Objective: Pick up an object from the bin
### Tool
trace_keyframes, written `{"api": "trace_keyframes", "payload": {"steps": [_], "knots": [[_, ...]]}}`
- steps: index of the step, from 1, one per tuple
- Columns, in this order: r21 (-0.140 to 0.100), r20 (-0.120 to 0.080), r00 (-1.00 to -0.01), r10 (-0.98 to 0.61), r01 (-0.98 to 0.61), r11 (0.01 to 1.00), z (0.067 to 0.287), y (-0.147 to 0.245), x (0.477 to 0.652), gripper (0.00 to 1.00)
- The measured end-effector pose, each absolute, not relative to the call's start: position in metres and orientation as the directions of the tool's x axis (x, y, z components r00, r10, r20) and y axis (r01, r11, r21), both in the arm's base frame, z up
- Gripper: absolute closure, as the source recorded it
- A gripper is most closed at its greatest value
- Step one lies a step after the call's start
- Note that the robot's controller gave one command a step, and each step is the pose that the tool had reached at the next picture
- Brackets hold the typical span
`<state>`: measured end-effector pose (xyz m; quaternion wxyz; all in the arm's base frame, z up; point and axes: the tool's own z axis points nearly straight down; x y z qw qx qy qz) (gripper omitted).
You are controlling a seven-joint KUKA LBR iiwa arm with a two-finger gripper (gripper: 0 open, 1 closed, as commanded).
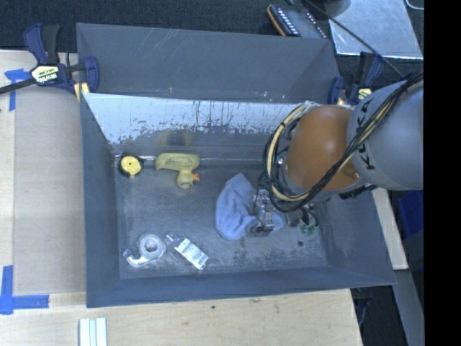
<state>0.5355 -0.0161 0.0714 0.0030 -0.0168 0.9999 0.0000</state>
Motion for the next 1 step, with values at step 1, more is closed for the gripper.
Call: {"api": "trace_keyframes", "payload": {"steps": [1], "knots": [[0.0,-0.006,-0.999,-0.033,-0.033,0.999,0.0714,-0.0161,0.5355,1.0]]}}
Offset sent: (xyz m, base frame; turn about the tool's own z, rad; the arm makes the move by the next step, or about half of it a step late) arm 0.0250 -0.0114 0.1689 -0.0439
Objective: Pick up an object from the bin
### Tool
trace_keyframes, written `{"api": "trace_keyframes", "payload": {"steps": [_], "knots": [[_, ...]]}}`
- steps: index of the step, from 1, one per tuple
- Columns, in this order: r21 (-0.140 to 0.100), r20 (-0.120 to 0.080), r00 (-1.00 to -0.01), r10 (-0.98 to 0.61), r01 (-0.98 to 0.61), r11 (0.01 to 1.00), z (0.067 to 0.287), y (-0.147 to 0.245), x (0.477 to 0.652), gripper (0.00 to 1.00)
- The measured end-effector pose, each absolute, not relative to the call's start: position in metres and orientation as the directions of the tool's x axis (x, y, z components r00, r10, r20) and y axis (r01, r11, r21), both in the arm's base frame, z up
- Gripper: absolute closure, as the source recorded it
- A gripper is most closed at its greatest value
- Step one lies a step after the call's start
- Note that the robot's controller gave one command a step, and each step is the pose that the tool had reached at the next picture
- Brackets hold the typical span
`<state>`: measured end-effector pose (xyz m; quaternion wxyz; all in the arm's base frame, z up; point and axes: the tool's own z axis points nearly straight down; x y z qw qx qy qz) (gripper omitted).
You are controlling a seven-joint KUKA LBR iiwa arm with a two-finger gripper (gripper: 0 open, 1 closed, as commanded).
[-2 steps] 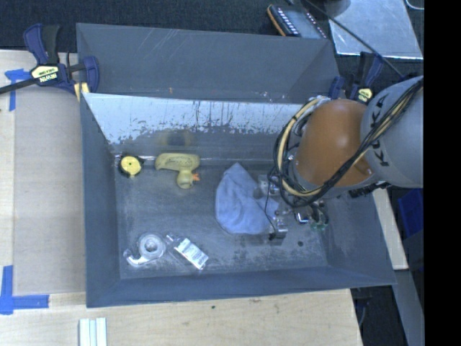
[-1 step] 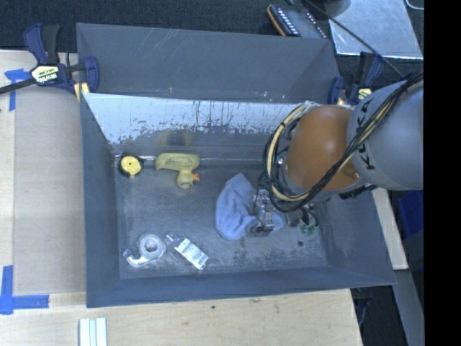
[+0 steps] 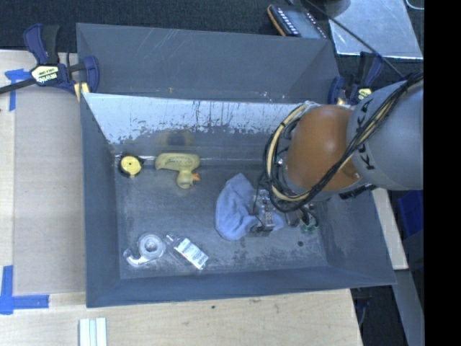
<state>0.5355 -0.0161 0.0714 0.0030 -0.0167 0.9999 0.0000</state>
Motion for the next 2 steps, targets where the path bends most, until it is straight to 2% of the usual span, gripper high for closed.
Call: {"api": "trace_keyframes", "payload": {"steps": [1,2], "knots": [[0.0,-0.004,-0.998,-0.056,-0.056,0.998,0.158,-0.022,0.548,1.0],[0.0,-0.007,-1.0,-0.01,-0.01,1.0,0.263,-0.003,0.564,1.0]]}}
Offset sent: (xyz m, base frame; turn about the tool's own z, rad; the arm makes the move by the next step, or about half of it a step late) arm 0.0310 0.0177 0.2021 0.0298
